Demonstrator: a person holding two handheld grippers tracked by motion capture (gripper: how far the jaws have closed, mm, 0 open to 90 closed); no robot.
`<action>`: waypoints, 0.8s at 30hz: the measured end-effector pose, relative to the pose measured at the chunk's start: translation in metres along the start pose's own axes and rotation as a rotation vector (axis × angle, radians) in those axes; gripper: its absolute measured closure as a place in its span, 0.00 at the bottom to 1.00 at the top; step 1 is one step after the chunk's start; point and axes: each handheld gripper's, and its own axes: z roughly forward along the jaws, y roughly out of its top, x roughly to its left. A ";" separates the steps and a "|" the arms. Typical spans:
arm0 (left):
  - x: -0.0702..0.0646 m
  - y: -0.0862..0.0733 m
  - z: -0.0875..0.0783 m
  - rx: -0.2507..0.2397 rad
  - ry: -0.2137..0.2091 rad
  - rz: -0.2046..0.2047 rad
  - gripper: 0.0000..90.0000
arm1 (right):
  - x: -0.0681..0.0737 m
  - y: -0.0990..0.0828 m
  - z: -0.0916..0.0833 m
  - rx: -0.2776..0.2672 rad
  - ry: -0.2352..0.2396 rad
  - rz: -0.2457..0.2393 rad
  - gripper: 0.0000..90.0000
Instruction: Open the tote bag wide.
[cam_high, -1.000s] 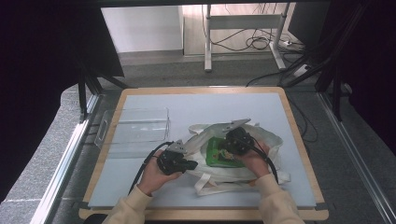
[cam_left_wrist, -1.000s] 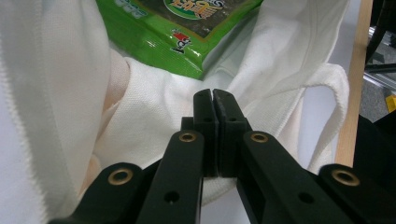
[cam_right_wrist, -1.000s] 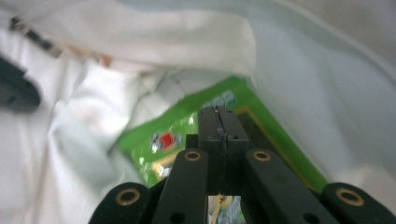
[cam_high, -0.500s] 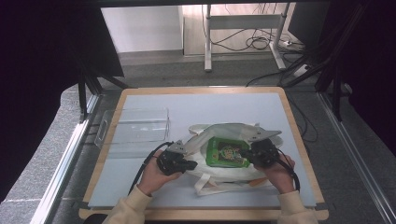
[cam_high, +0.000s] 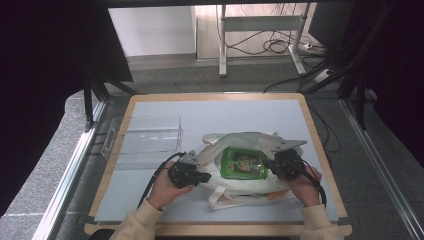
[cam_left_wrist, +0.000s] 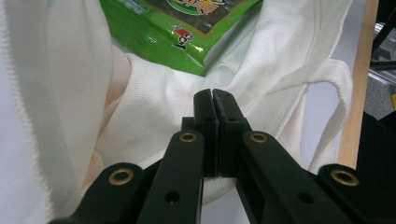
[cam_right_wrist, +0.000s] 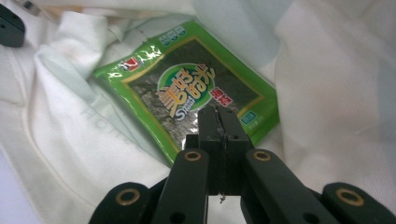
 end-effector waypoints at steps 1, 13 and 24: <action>0.000 0.000 0.000 -0.001 0.001 0.001 0.99 | -0.001 -0.001 0.001 0.003 -0.003 0.001 0.99; 0.000 0.001 -0.002 -0.017 0.013 0.008 0.97 | -0.008 -0.005 0.011 0.042 -0.018 0.043 0.99; 0.000 0.002 -0.008 -0.052 0.018 0.005 0.87 | -0.003 -0.005 0.021 0.099 -0.016 0.013 0.99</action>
